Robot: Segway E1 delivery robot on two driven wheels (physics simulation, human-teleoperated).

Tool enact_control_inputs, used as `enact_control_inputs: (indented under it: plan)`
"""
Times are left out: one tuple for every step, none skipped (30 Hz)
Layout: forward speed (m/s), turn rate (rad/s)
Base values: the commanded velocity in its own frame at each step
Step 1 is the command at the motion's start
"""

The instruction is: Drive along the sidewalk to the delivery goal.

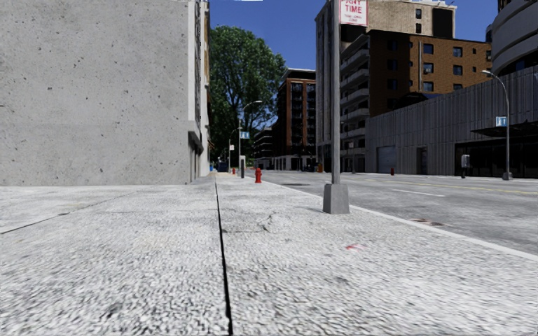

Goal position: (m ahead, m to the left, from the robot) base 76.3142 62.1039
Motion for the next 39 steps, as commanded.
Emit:
enact_control_inputs:
  plan:
    - [2.0, 0.6]
    - [2.0, 0.58]
    - [2.0, 0.58]
    - [2.0, 0.45]
    - [2.0, 0.28]
    - [2.0, 0.09]
    - [2.0, 0.03]
    - [2.0, 0.03]
    - [2.0, 0.01]
    - [2.0, 0.0]
    - [2.0, 0.0]
    - [2.0, 0.0]
    - [2.0, 0.0]
    - [2.0, 0.0]
    - [2.0, 0.0]
    - [2.0, 0.0]
    - [2.0, 0.0]
    - [2.0, 0.11]
    - [2.0, 0.11]
    - [2.0, 0.3]
    - [2.0, 0.49]
    - [2.0, 0.63]
    - [2.0, 0.67]
    - [2.0, 0.67]
    - [2.0, 0.0]
    - [2.0, 0.0]
    - [2.0, 0.0]
    - [2.0, 0.0]
    - [2.0, 0.0]
    - [2.0, 0.0]
    - [2.0, 0.0]
    - [2.0, 0.0]
    - [2.0, 0.0]
    - [2.0, 0.0]
    - [2.0, 0.0]
    - [2.0, 0.0]
    - [2.0, 0.0]
    - [2.0, 0.0]
    - [2.0, 0.0]
